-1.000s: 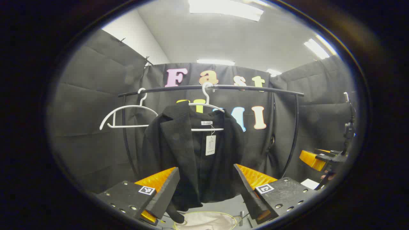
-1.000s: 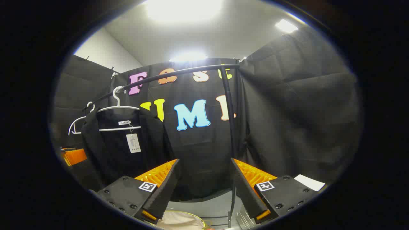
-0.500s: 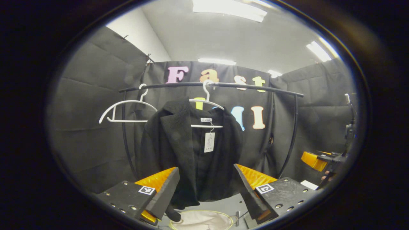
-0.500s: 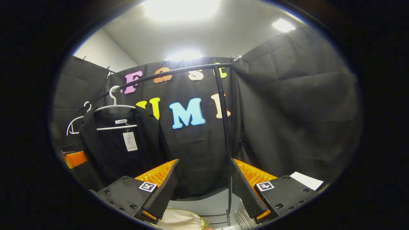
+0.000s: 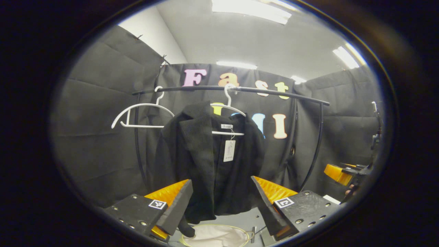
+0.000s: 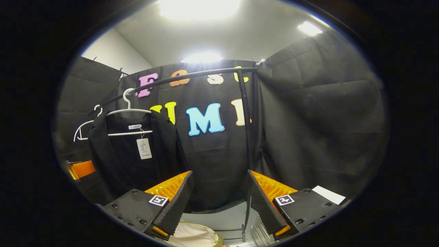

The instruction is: Grasp the clothes on the hanger with both hands and then place them into the laundry hamper below.

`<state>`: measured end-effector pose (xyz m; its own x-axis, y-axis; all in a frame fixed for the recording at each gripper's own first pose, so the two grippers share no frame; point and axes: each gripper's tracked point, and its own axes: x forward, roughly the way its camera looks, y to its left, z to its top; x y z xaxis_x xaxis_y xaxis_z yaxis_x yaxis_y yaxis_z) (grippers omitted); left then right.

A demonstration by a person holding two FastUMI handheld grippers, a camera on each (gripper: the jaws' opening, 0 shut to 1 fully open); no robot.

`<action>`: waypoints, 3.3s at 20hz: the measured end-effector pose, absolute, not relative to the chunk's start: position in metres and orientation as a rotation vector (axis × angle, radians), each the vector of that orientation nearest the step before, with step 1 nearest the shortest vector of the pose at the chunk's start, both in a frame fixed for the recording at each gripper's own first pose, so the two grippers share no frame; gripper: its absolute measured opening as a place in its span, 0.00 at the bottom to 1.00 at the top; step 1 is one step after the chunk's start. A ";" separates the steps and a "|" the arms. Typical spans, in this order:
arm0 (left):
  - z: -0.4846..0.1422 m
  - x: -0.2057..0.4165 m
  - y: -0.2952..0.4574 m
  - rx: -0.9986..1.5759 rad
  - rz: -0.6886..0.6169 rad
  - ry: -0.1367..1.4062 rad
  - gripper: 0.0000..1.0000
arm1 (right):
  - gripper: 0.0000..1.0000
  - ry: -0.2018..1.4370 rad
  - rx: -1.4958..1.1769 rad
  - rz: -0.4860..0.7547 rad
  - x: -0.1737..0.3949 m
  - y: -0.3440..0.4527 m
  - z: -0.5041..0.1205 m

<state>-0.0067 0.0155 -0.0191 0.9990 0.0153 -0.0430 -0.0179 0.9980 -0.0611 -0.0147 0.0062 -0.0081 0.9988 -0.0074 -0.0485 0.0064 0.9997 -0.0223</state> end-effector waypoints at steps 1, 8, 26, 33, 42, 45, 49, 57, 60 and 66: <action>-0.021 -0.006 0.017 -0.065 0.018 0.047 0.98 | 0.97 0.053 -0.024 -0.002 -0.015 0.009 -0.008; -0.015 -0.011 0.037 -0.098 0.054 0.038 0.99 | 0.97 0.076 -0.041 0.053 -0.015 0.036 -0.009; 0.023 0.010 0.063 -0.139 0.236 0.025 0.98 | 0.93 0.114 0.009 0.293 0.070 0.122 0.007; 0.029 0.049 0.064 -0.174 0.362 0.013 0.99 | 0.98 0.152 0.041 0.423 0.131 0.162 0.006; 0.031 0.103 0.061 -0.118 0.493 0.008 0.99 | 0.98 0.193 0.079 0.562 0.185 0.215 -0.013; 0.021 0.117 0.067 -0.121 0.570 0.019 0.99 | 0.98 0.204 0.087 0.559 0.202 0.223 -0.021; 0.016 0.132 0.074 -0.128 0.622 0.037 0.99 | 0.98 0.194 0.075 0.522 0.221 0.222 -0.024; 0.021 0.146 0.087 -0.100 0.673 0.021 0.98 | 0.98 0.178 0.042 0.534 0.250 0.238 -0.028; 0.027 0.146 0.098 -0.084 0.694 0.014 0.86 | 0.87 0.157 0.022 0.571 0.258 0.242 -0.024; 0.028 0.142 0.105 -0.084 0.699 0.002 0.39 | 0.26 0.139 0.038 0.595 0.268 0.236 -0.020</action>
<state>0.1422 0.1047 0.0275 0.7657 0.6425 -0.0297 -0.6426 0.7623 -0.0770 0.2684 0.2359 -0.0204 0.8190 0.5613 -0.1192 -0.5562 0.8276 0.0755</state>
